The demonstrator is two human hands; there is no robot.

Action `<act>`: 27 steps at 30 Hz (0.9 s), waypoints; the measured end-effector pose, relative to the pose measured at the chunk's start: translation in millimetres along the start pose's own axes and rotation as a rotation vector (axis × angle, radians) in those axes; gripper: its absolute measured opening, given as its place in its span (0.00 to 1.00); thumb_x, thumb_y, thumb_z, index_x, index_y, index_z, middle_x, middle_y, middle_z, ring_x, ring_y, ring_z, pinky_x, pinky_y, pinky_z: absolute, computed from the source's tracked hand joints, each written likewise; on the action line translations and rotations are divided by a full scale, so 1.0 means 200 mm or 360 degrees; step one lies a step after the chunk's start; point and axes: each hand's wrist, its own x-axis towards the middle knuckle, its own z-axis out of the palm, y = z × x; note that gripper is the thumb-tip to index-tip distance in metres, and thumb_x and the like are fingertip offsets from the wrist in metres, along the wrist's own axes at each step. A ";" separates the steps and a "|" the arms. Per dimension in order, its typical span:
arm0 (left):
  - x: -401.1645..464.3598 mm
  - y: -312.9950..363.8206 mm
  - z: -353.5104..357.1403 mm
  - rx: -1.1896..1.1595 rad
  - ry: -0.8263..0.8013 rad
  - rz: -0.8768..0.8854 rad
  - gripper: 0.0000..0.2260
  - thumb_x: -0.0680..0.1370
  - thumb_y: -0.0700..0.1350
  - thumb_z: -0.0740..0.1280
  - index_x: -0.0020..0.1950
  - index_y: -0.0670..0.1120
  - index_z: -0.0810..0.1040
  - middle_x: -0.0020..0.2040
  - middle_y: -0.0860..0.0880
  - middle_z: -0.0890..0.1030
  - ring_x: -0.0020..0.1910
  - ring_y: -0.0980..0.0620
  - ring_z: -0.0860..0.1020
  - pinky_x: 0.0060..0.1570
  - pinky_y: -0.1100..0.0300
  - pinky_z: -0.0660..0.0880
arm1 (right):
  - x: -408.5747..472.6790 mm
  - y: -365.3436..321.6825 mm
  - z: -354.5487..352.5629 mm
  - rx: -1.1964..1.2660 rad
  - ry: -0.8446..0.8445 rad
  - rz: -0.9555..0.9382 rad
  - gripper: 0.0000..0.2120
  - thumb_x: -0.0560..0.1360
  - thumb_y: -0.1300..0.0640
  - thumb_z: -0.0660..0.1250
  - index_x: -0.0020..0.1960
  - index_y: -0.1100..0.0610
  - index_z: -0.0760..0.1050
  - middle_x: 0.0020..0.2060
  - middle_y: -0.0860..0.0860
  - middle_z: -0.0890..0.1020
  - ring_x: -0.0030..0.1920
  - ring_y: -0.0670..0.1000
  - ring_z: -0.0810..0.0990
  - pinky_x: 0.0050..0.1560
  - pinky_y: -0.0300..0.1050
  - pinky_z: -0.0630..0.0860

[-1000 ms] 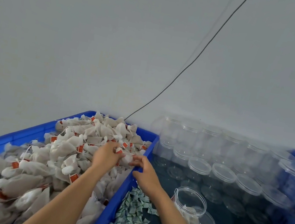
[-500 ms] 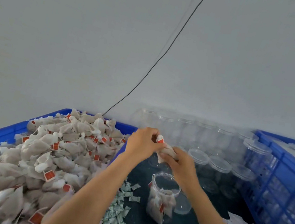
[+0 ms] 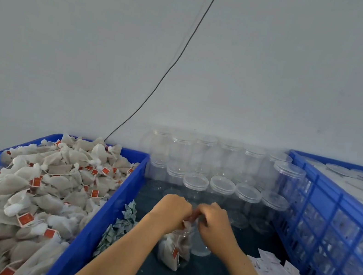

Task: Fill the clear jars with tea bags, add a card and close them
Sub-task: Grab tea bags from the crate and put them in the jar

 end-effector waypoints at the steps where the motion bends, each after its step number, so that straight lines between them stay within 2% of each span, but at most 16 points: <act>1: 0.00 0.00 -0.01 -0.0033 -0.0036 0.0031 0.06 0.78 0.39 0.65 0.52 0.42 0.80 0.50 0.43 0.83 0.51 0.43 0.81 0.52 0.52 0.76 | 0.00 -0.01 0.01 -0.0106 -0.0034 -0.0061 0.14 0.73 0.67 0.59 0.45 0.52 0.81 0.44 0.45 0.83 0.47 0.48 0.73 0.52 0.44 0.69; 3: -0.01 -0.02 -0.04 -0.0179 -0.0103 0.0048 0.08 0.77 0.39 0.64 0.52 0.40 0.81 0.50 0.42 0.83 0.50 0.42 0.81 0.52 0.51 0.77 | 0.00 -0.01 0.01 -0.0323 -0.0135 -0.0173 0.16 0.73 0.66 0.57 0.49 0.53 0.80 0.44 0.45 0.82 0.47 0.50 0.71 0.53 0.44 0.66; 6: -0.02 -0.05 -0.08 -0.0337 -0.0299 0.0066 0.10 0.78 0.39 0.62 0.54 0.40 0.81 0.52 0.41 0.82 0.50 0.42 0.80 0.53 0.50 0.76 | 0.01 -0.03 0.02 -0.0605 -0.0313 -0.0261 0.16 0.74 0.63 0.56 0.52 0.52 0.80 0.34 0.45 0.71 0.44 0.48 0.63 0.48 0.44 0.59; 10: -0.02 -0.01 -0.12 -0.0333 -0.0668 0.0068 0.12 0.80 0.44 0.60 0.56 0.39 0.78 0.54 0.40 0.81 0.47 0.43 0.78 0.50 0.52 0.73 | 0.04 -0.06 0.02 -0.0600 -0.0523 -0.0189 0.14 0.75 0.61 0.56 0.50 0.56 0.80 0.32 0.46 0.68 0.44 0.49 0.61 0.46 0.45 0.53; 12: -0.01 0.01 -0.16 -0.0332 -0.0764 0.0069 0.13 0.81 0.46 0.59 0.59 0.40 0.77 0.56 0.41 0.80 0.51 0.42 0.78 0.53 0.51 0.72 | 0.06 -0.07 0.01 -0.0602 -0.0629 -0.0138 0.15 0.76 0.61 0.55 0.51 0.55 0.80 0.39 0.50 0.77 0.45 0.49 0.63 0.49 0.45 0.56; 14: -0.03 0.00 -0.18 -0.0354 -0.0764 0.0082 0.14 0.81 0.46 0.59 0.60 0.40 0.77 0.55 0.41 0.80 0.53 0.41 0.78 0.53 0.51 0.72 | 0.05 -0.07 0.00 -0.0571 -0.0644 -0.0134 0.18 0.75 0.62 0.55 0.54 0.51 0.81 0.48 0.50 0.82 0.47 0.50 0.67 0.53 0.45 0.61; 16: -0.05 -0.03 -0.17 -0.0511 -0.0611 0.0084 0.11 0.80 0.42 0.61 0.57 0.41 0.79 0.52 0.41 0.80 0.50 0.43 0.78 0.50 0.52 0.72 | 0.03 -0.05 -0.01 -0.0424 -0.0498 -0.0129 0.20 0.74 0.64 0.56 0.54 0.50 0.82 0.47 0.46 0.82 0.48 0.48 0.72 0.54 0.44 0.65; 19: -0.12 -0.11 -0.10 -0.0970 -0.0057 -0.0054 0.13 0.77 0.34 0.62 0.55 0.47 0.82 0.53 0.49 0.83 0.52 0.52 0.80 0.56 0.57 0.76 | -0.01 -0.03 -0.03 0.0273 -0.0119 0.0107 0.20 0.73 0.72 0.57 0.50 0.54 0.83 0.39 0.36 0.79 0.41 0.37 0.74 0.47 0.36 0.69; 21: -0.19 -0.15 -0.03 -0.1286 0.0418 -0.0289 0.16 0.77 0.31 0.60 0.54 0.48 0.81 0.51 0.53 0.83 0.51 0.58 0.80 0.55 0.64 0.76 | -0.05 -0.02 -0.03 0.0888 0.0179 0.0352 0.22 0.71 0.77 0.55 0.47 0.57 0.82 0.42 0.42 0.83 0.40 0.36 0.77 0.45 0.32 0.72; 23: -0.26 -0.15 0.09 -0.1513 0.0810 -0.0598 0.16 0.77 0.30 0.60 0.51 0.48 0.80 0.48 0.56 0.82 0.48 0.61 0.79 0.51 0.70 0.74 | -0.09 -0.01 0.01 0.1269 0.0431 0.0563 0.23 0.71 0.78 0.53 0.47 0.58 0.81 0.44 0.47 0.85 0.39 0.40 0.79 0.43 0.33 0.75; 25: -0.31 -0.13 0.26 -0.1610 0.0927 -0.0877 0.15 0.77 0.29 0.61 0.49 0.48 0.78 0.47 0.54 0.81 0.48 0.58 0.80 0.50 0.68 0.76 | -0.14 0.01 0.08 0.1418 0.0627 0.0695 0.23 0.70 0.79 0.52 0.48 0.59 0.80 0.44 0.50 0.84 0.39 0.44 0.79 0.41 0.36 0.75; 27: -0.33 -0.10 0.43 -0.1527 0.0648 -0.0969 0.13 0.78 0.32 0.62 0.55 0.47 0.79 0.53 0.51 0.82 0.54 0.54 0.79 0.55 0.62 0.77 | -0.19 0.03 0.16 0.1471 0.0746 0.0828 0.23 0.70 0.80 0.52 0.48 0.59 0.78 0.43 0.53 0.83 0.40 0.46 0.78 0.40 0.38 0.73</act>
